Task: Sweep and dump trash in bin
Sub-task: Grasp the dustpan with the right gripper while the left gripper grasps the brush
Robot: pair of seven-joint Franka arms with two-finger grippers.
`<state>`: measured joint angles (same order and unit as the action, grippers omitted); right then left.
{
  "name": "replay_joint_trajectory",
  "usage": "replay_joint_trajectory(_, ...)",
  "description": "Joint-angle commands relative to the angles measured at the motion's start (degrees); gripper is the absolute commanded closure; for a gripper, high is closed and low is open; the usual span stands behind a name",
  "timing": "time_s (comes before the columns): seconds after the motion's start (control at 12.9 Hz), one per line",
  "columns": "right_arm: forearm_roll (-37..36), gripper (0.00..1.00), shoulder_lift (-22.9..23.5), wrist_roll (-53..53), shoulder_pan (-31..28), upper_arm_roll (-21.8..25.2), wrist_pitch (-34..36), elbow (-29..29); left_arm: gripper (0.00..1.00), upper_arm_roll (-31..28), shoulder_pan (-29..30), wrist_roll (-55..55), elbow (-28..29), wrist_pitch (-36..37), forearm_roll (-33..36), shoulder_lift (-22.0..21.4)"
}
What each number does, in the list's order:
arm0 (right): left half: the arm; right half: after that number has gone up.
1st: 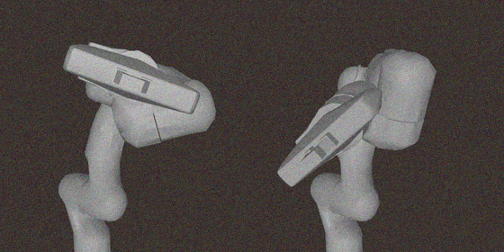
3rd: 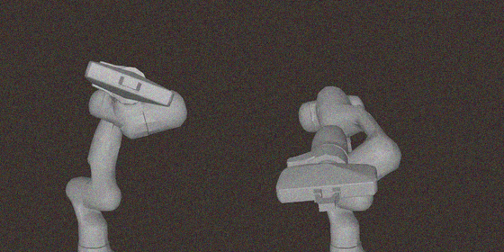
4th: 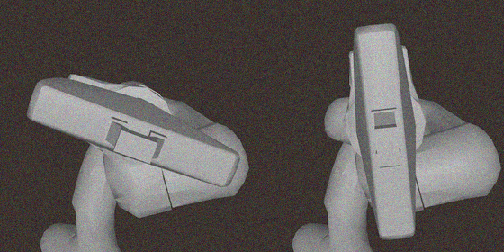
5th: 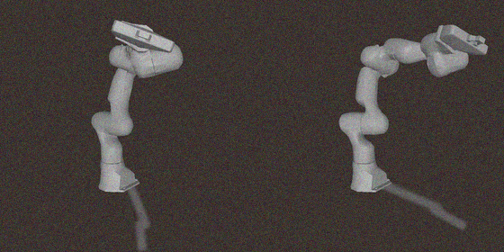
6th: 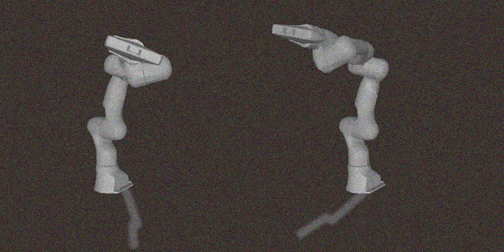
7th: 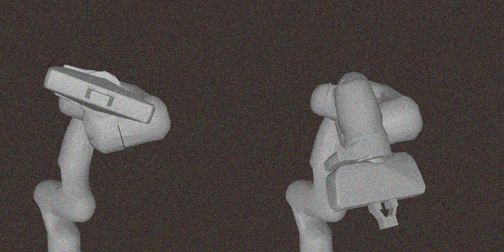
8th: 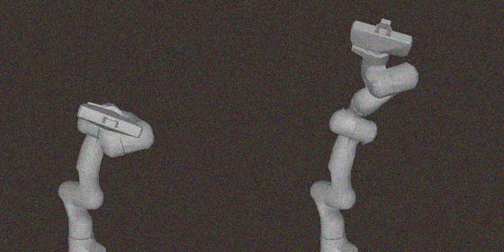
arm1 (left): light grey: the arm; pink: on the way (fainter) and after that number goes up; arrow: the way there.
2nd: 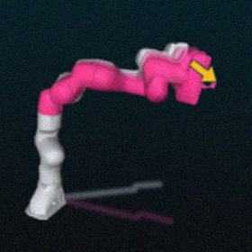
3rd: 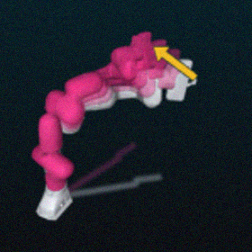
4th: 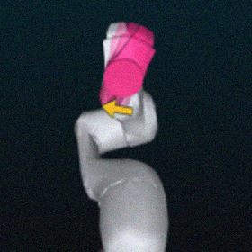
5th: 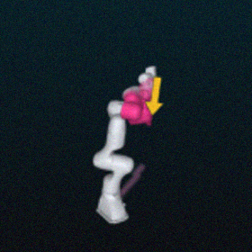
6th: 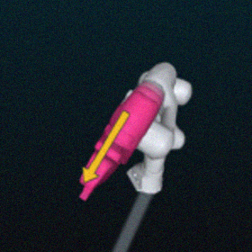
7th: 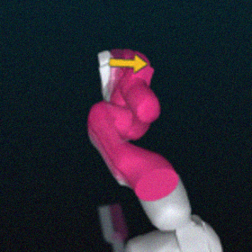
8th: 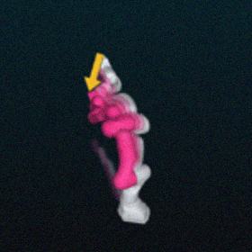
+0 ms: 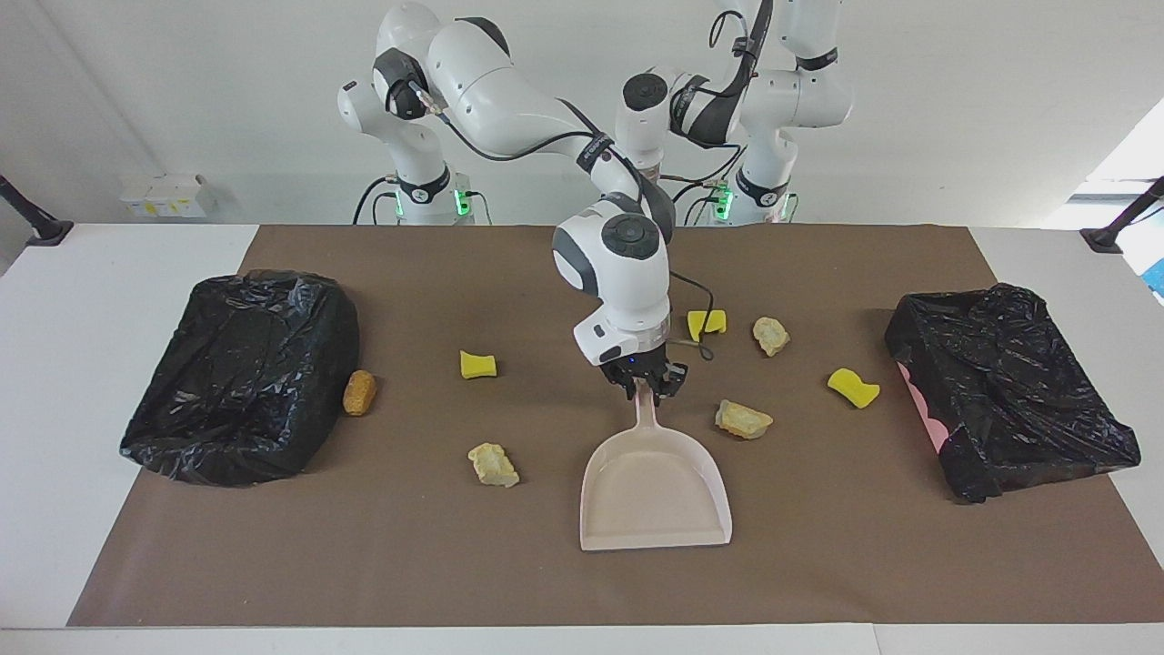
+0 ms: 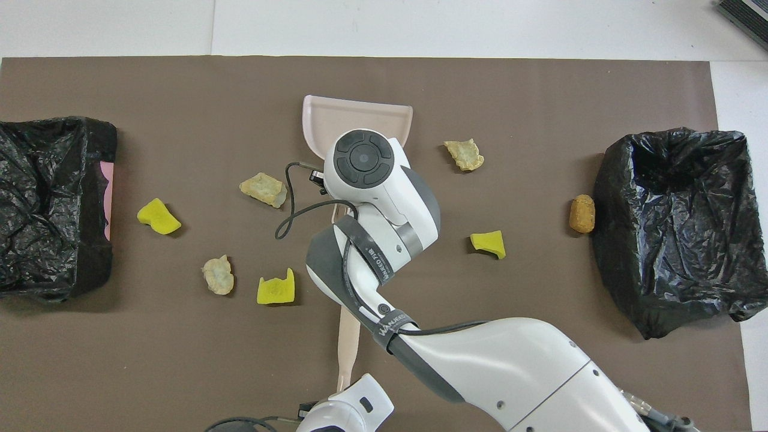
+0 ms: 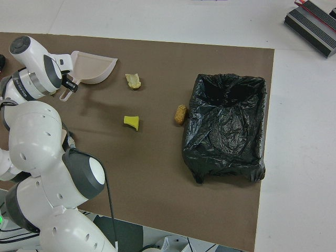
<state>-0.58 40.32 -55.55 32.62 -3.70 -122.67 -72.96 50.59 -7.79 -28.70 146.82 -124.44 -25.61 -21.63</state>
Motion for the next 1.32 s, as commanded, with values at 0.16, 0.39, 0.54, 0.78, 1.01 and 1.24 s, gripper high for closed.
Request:
replay_joint_trajectory(0.16, -1.5, 1.0, -0.5, 3.3, -1.1, -0.1, 0.9, 0.6, 1.0, -3.1, 0.4, -0.1, -2.7, 8.1, -0.1, -1.9)
replay_joint_trajectory(0.39, -1.4, 1.0, -1.1, 6.0, -1.9, -0.1, 2.0, 0.5, 1.0, -10.7, 0.4, 0.3, -2.8, 13.0, 3.0, -4.3)
replay_joint_trajectory(0.54, -0.7, 1.0, -1.6, 7.5, -1.9, -0.2, 1.8, -1.2, 1.0, -17.2, 0.4, 0.5, -4.5, 14.8, 8.9, -4.1)
replay_joint_trajectory(0.78, -0.5, 1.0, -3.1, 10.4, -2.2, -0.1, 1.0, -4.5, 1.0, -26.0, 1.1, 0.7, -7.3, 14.5, 18.0, -0.5)
replay_joint_trajectory(1.01, -0.5, 0.71, -3.1, 10.5, -2.5, -0.1, 1.6, -4.7, 1.0, -37.1, 1.5, 2.0, -14.3, 14.7, 25.4, 7.6)
replay_joint_trajectory(1.24, -0.5, 0.71, -3.5, 10.5, -2.5, -0.2, 1.6, -5.2, 1.0, -45.0, 1.2, 6.1, -16.7, 14.7, 31.4, 10.9)
